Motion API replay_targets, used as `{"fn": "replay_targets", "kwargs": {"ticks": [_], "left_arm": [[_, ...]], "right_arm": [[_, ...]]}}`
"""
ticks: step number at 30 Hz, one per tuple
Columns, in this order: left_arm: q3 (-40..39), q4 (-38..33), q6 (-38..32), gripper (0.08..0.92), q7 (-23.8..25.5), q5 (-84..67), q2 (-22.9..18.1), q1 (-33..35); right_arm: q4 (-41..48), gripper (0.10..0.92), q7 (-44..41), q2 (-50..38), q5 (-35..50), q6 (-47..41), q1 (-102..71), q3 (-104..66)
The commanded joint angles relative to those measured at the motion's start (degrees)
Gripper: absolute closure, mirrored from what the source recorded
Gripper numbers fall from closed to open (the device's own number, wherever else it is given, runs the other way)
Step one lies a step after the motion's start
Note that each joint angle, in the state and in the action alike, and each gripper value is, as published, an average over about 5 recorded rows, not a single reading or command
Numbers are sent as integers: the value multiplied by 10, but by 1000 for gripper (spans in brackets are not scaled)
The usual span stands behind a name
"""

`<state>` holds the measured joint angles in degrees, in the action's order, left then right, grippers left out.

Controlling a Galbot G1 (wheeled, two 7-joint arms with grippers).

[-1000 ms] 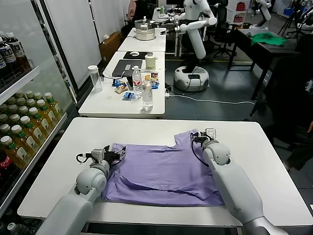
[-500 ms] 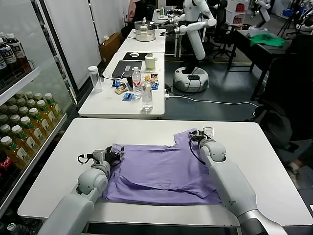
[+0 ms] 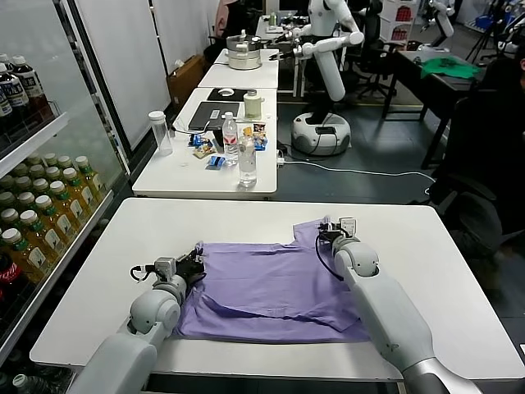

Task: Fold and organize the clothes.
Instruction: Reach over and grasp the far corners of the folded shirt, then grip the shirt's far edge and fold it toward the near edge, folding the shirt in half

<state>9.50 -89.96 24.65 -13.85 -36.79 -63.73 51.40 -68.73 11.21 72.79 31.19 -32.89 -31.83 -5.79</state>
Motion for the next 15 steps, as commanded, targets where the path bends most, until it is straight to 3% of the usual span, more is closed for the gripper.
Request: {"fn": "replay_targets", "kwargs": {"ticks": [1,6,15], "left_arm": [[18,-60,-39,835,1,-8,8,35],[44,-127,-47,851,-1,-29,24,69],[80,-234,-51,868,0,-34,30,175]], "right_arm": [[-101,845,3,-25,21,-2,-24,-6],[-194,906,8,-55,44,-2,-52,-27],[-347,909,22,-132,80,-3,-135,-83]]}}
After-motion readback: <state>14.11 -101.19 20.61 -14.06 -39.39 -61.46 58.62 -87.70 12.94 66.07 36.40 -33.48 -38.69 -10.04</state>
